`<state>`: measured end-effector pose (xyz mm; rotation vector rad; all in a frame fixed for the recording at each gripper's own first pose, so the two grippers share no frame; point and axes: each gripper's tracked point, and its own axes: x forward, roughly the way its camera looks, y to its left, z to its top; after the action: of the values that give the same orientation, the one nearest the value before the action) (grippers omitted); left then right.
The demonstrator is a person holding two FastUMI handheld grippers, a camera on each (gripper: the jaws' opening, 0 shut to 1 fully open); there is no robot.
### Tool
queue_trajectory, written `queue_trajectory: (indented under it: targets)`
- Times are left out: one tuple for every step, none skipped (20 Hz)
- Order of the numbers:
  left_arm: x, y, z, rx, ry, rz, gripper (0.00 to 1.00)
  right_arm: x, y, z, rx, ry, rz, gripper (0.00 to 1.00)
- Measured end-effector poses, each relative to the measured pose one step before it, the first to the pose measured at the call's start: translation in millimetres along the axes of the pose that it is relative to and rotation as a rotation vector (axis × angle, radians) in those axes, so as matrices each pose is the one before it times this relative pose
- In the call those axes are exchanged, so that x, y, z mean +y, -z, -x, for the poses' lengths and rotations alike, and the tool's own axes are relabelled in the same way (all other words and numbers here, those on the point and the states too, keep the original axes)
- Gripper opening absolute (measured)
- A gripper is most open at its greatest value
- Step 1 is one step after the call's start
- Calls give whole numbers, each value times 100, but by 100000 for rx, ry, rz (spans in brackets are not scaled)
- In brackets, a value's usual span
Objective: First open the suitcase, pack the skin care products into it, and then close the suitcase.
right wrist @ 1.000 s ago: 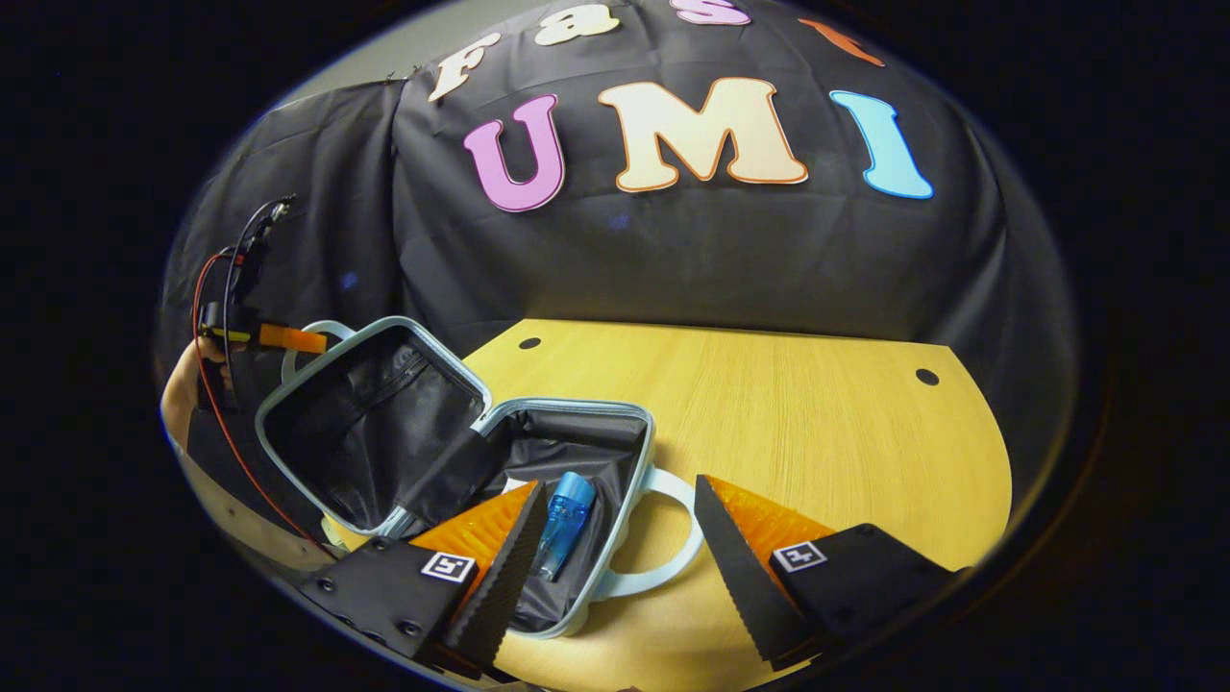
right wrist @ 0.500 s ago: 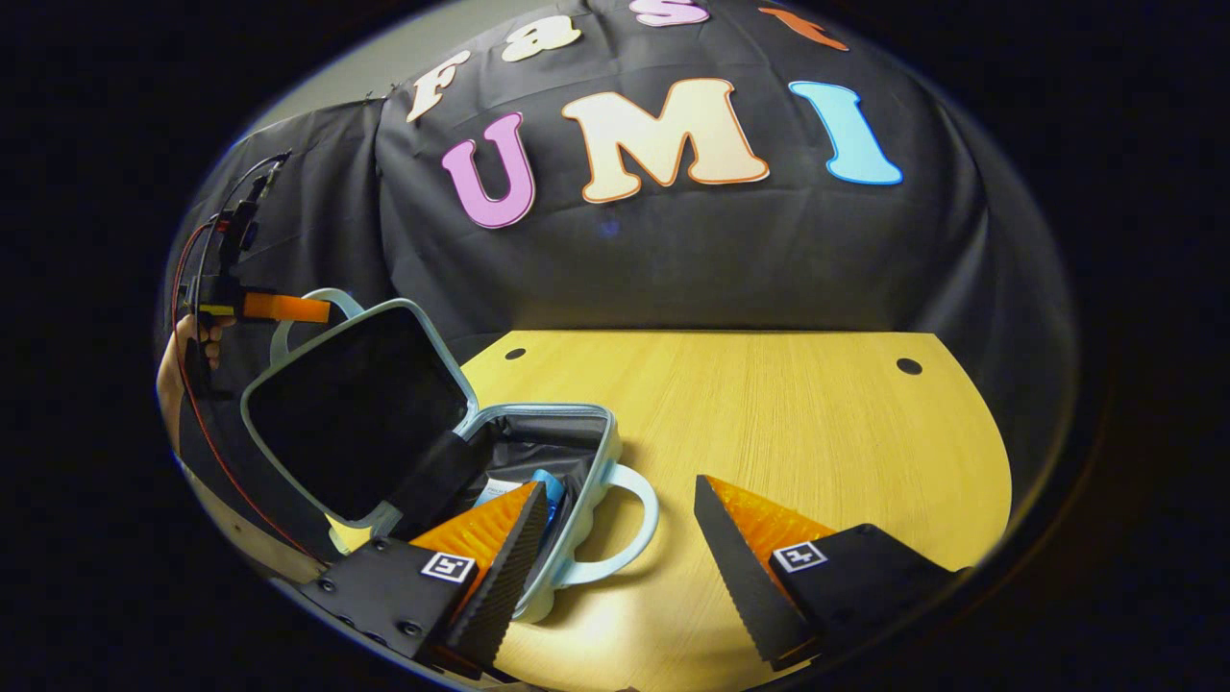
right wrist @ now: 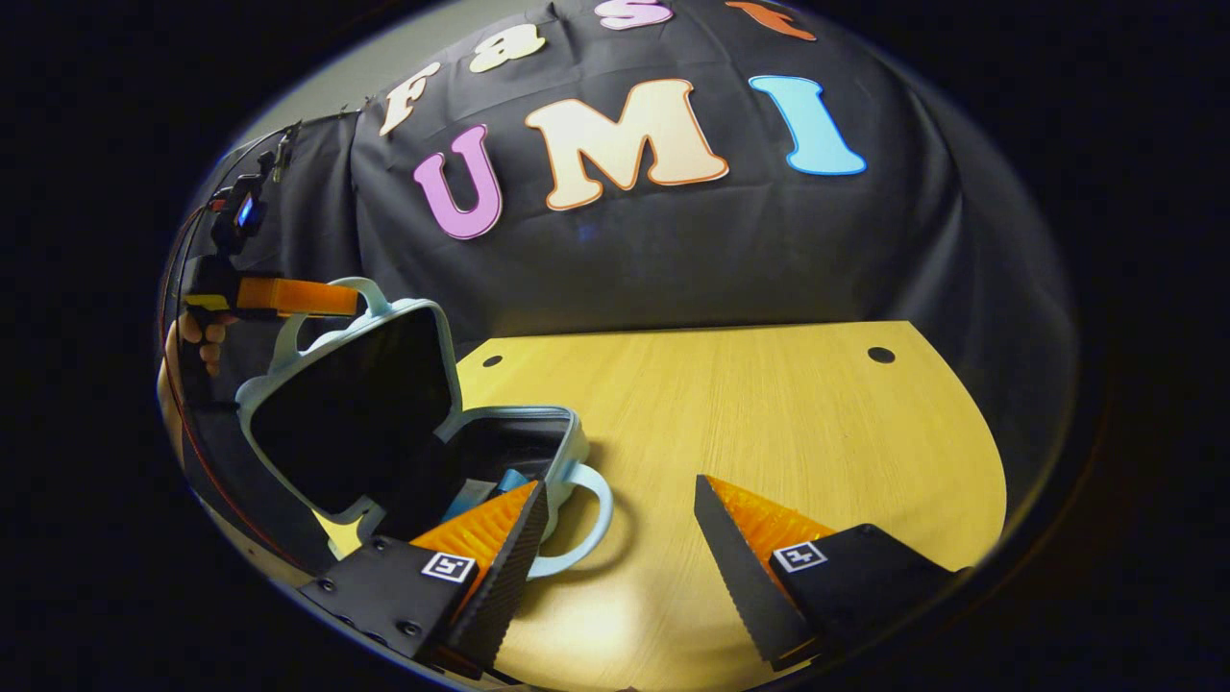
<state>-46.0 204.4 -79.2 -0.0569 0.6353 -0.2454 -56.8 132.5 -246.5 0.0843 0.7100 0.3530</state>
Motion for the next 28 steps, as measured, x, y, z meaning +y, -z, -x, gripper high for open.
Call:
queue_trajectory:
  targets:
    - [-1205, 609, -341, 1178, 2459, 79, 6, -490, 146, 268, 44, 761, -201, 96]
    - [-1489, 518, -807, 1641, 2883, 165, 6, -542, 3, 48, 166, 795, -80, 96]
    - [-1394, 677, -971, 1298, 3070, 489, 6, -553, 119, 256, -13, 854, -278, 96]
    - [-1451, 870, -723, 2013, 2947, 22, 6, -483, 87, 183, 40, 718, -302, 96]
    - [-1181, 909, -879, 1866, 2209, -58, 6, -490, -8, 203, 26, 721, -385, 96]
    - [-1256, 935, -907, 2026, 2009, -237, 7, -554, 161, 204, 2, 784, -261, 96]
    - [-1150, 1154, -976, 2685, 1072, -160, 7, -585, 110, 315, 139, 904, -111, 96]
    - [-1002, 826, -744, -107, 990, -677, 6, -682, 164, 268, 393, 959, -127, 96]
    - [-889, 1251, -940, 3496, 1366, -154, 6, -610, 74, 358, -63, 834, -242, 96]
    - [-655, 1271, -795, 3787, 1094, 167, 6, -674, 158, 304, 213, 838, -300, 96]
    - [-181, 1227, -1089, 2349, 414, -230, 6, -562, 218, 200, 454, 682, -216, 96]
    - [-317, 1009, -1045, 2365, 10, -270, 7, -695, 215, 198, 241, 845, -204, 96]
    - [19, 823, -857, 2154, -729, -527, 6, -650, 71, 314, 253, 784, -400, 96]
    - [165, 807, -788, 2139, -932, -388, 7, -713, 216, 344, -1, 580, -602, 96]
    - [-87, 420, -701, 1446, -962, -719, 7, -653, 106, 243, 141, 611, -546, 96]
    - [-310, 709, -705, 2233, -1069, 876, 7, -670, 163, 351, 283, 385, -426, 96]
    - [-354, 743, -473, 1672, -989, 246, 8, -541, -43, 306, 139, -60, -470, 96]
    - [-15, 413, -474, 886, -1619, 325, 8, -504, -22, 312, -104, -181, -68, 96]
    - [-70, 605, -657, 630, -1708, 821, 10, -451, -93, 184, -182, -324, 336, 96]
    - [-179, 510, 238, -128, -2055, 516, 12, -384, -125, 180, -348, -645, 348, 96]
    - [-438, -336, 412, -1747, -189, 74, 16, -266, -159, 140, -328, -1181, 180, 96]
    - [-147, -711, 525, -4322, -2878, -1928, 37, -96, -239, 79, -244, -1253, 7, 96]
    - [-201, -931, 609, -5120, -3337, -3281, 58, 34, -472, 139, -791, -1608, 110, 96]
    - [172, -1351, 1335, -6660, -5123, -2836, 79, 128, -704, 197, -1165, -1265, 423, 96]
    - [-137, -2129, 499, -8317, -3717, -660, 100, 164, -1088, 208, -2304, -847, 1058, 96]
    - [-50, -2065, 1356, -7675, -3015, 1473, 95, 204, -1417, 260, -3488, -335, 1816, 96]
    - [-183, -2088, 1319, -7098, -2584, 2191, 94, 257, -1759, 249, -4693, 221, 2206, 97]
    - [101, -1788, 1146, -6667, -2503, 2717, 96, 383, -2079, 322, -5622, 341, 2239, 97]
